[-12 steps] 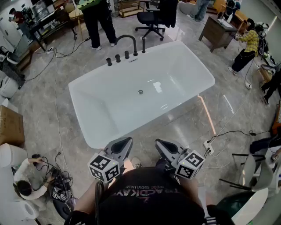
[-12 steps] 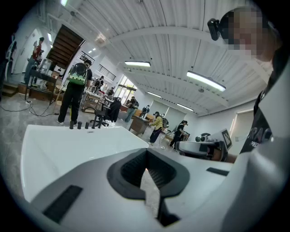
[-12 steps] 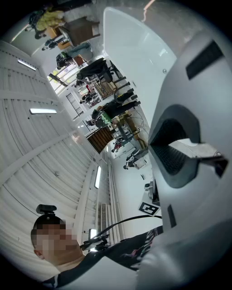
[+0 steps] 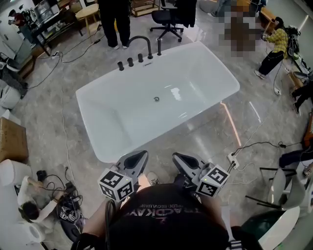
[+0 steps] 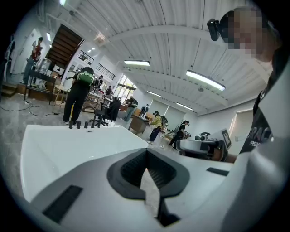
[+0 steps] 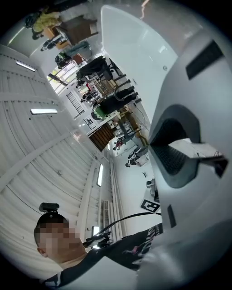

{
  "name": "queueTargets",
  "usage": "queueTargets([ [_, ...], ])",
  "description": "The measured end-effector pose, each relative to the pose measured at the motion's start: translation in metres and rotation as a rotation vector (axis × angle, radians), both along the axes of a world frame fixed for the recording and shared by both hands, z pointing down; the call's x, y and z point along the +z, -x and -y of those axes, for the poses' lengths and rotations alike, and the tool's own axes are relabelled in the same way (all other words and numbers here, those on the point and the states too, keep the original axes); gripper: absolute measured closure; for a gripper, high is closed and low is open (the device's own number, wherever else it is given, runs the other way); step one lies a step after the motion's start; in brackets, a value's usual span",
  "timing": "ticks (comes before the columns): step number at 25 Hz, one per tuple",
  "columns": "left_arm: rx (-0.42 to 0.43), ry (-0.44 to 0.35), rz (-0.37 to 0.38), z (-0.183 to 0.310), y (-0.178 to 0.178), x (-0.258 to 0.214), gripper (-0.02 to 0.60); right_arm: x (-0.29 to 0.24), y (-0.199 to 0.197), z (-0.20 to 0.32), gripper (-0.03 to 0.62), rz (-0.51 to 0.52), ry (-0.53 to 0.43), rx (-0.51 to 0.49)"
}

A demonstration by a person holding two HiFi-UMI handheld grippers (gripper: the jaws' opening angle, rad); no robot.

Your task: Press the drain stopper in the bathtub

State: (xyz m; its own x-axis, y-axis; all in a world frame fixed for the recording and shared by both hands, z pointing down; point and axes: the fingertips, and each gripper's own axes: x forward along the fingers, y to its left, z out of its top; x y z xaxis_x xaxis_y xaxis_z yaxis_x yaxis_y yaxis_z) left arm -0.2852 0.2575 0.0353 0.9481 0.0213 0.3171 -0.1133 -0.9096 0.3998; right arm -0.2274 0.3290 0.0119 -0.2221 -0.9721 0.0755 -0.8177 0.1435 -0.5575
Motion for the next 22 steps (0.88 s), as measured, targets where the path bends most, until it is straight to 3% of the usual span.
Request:
queueTargets([
  [22, 0.02, 0.016, 0.003, -0.013, -0.004, 0.004, 0.575, 0.004, -0.001, -0.014, 0.583, 0.011, 0.005, 0.026],
])
